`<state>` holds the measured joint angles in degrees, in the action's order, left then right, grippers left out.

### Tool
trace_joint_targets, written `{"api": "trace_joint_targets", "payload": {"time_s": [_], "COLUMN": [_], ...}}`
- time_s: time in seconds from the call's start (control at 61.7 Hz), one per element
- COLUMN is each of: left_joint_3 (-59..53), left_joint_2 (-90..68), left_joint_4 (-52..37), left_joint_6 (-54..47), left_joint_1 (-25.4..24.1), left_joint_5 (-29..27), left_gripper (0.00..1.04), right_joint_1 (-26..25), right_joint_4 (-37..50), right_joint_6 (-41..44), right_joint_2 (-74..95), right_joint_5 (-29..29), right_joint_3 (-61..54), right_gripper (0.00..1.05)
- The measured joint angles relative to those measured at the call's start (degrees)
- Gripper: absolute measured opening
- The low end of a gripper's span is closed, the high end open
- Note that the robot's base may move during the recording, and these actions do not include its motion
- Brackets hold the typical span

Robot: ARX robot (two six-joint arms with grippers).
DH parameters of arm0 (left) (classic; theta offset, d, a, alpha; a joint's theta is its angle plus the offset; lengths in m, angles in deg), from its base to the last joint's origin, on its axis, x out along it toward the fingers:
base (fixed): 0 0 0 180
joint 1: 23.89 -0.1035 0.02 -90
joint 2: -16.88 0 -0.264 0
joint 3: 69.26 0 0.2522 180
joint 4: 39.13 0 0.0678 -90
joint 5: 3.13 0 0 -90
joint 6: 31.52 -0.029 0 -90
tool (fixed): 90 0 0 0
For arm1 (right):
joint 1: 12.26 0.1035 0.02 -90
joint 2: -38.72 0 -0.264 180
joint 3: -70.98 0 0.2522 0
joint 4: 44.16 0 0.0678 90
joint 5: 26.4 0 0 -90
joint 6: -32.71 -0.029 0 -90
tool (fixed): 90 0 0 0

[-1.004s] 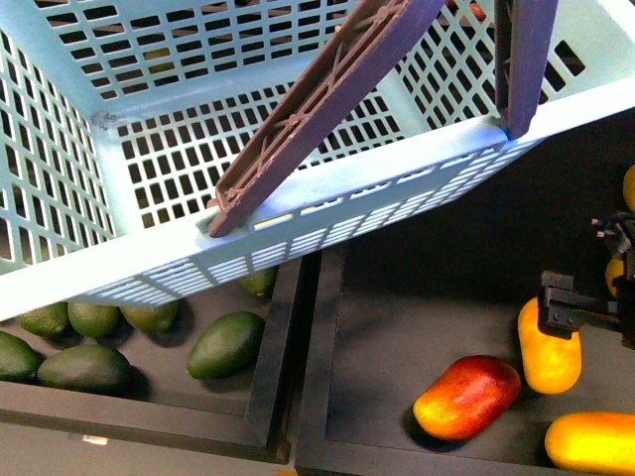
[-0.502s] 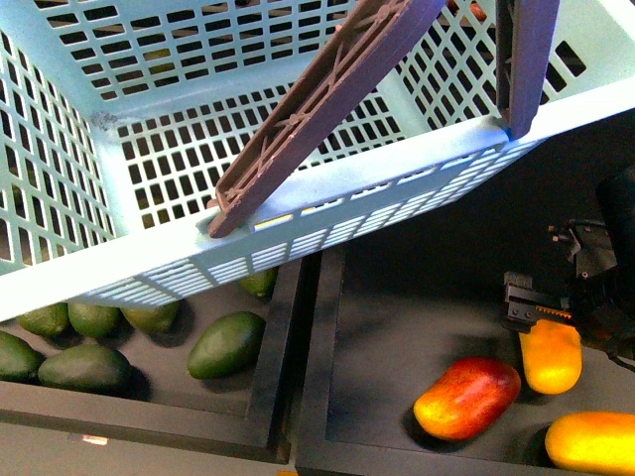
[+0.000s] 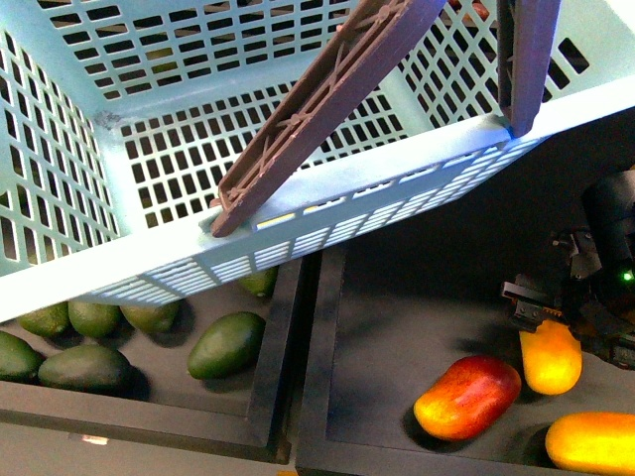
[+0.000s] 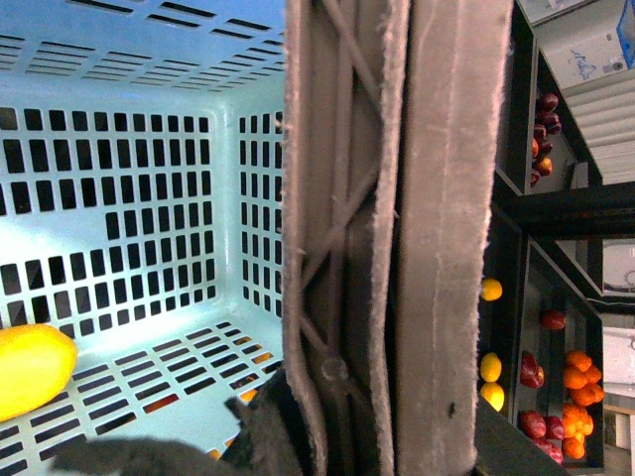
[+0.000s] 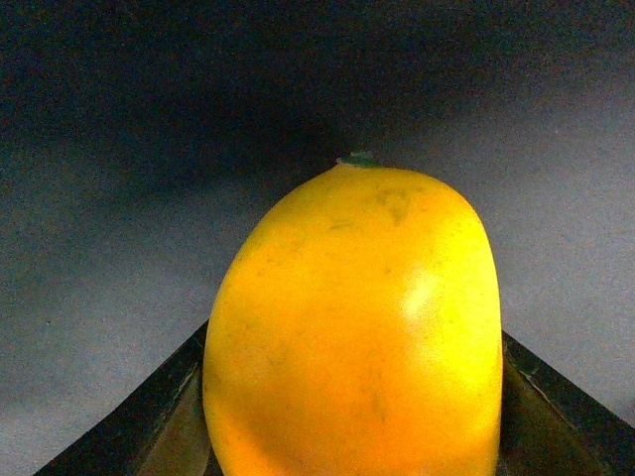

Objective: Pick lemon and mango into basket

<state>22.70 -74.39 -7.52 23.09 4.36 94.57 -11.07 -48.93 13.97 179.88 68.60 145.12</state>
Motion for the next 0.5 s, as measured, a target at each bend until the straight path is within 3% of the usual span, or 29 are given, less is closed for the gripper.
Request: {"api": "trace_joint_targets", "payload": {"time_s": [0.259, 0.502], "left_joint_3": [0.0, 0.0], "left_joint_2": [0.0, 0.0], "left_joint_4": [0.0, 0.0], "left_joint_6": [0.0, 0.0], "left_joint_1": [0.0, 0.0], "left_joint_5": [0.0, 0.0], "left_gripper": [0.16, 0.16], "right_joint_1": [-4.7, -12.9], "right_joint_4": [5.8, 6.1], "right_joint_6": [0.1, 7.2], "right_joint_2": [-8.4, -30.9], "right_joint_5": [-1.8, -6.1], "right_joint_3": [-8.7, -20.2], "right_gripper": [0.64, 0.64]}}
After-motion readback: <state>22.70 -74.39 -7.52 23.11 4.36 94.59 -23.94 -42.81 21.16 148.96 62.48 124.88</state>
